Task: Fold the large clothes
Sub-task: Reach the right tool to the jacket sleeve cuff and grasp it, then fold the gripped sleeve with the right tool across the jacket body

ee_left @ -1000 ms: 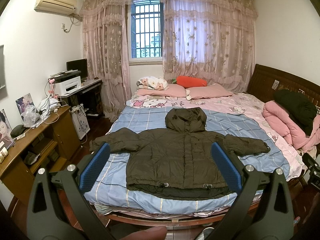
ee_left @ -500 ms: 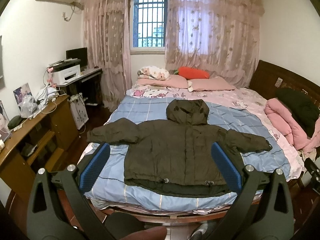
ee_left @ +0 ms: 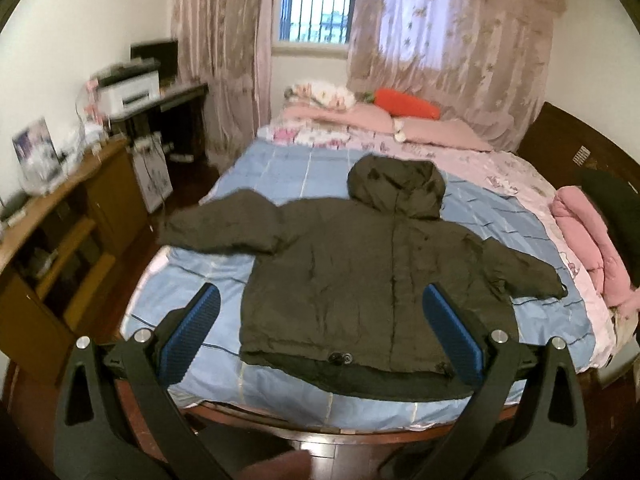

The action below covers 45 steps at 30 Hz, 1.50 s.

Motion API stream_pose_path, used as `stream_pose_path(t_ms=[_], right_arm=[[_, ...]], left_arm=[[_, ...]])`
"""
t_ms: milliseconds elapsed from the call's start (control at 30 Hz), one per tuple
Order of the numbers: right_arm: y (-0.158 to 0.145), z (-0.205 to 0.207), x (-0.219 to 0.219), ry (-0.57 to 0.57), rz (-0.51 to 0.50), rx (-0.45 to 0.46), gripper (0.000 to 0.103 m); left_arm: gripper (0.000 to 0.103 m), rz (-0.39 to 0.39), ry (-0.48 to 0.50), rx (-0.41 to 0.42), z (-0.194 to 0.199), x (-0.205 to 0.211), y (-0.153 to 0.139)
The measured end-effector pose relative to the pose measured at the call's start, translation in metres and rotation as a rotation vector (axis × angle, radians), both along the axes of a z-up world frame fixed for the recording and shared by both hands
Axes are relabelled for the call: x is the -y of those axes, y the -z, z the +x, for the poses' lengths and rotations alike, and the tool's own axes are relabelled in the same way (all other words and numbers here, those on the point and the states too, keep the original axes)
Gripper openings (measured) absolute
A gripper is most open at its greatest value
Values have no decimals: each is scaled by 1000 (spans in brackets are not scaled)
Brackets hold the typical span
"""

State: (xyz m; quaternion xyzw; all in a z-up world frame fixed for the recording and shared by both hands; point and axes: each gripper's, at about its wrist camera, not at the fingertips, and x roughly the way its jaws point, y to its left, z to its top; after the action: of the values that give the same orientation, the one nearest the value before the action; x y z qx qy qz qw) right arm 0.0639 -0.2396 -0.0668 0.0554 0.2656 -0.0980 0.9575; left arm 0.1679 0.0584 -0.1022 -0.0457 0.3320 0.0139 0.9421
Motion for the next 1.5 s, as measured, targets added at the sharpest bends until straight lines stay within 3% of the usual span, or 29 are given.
stream_pose_path(t_ms=[133,233,333,400,567,767,900,1033,1167,1267,1400,1500], right_arm=[[21,24,-1,-32,34,-11,102],[38,40,-6,-64,49,-27,102],[56,53,-8,-77,65,-45,102],[71,64,-4,-58,72,-70,102],[101,99,49,-24,253,-96,102],[138,139,173,140,576,-73,102],[179,157,258,251,805,-27,102],[209,176,314,322,919,-31,102],[245,193,365,395,1040,-4,102],[272,205,389,436,1148,24,102],[298,227,404,470,1151,10,99],[312,240,412,474,1159,-2,86]], left_arm=[[101,23,-52,-9,45,-32,25],[101,-76,-54,-2,75,-71,41],[101,-251,-20,-21,103,-121,61],[101,-324,-64,-40,121,-151,77],[101,-192,-203,7,143,-182,100],[101,-166,-175,117,161,-164,117],[101,-188,-172,126,187,-139,131],[101,-186,-166,142,206,-111,142],[101,-109,-129,136,221,-85,151],[101,-116,-134,133,226,-82,159],[101,-133,-164,106,235,-88,177],[101,-137,-196,82,241,-102,187]])
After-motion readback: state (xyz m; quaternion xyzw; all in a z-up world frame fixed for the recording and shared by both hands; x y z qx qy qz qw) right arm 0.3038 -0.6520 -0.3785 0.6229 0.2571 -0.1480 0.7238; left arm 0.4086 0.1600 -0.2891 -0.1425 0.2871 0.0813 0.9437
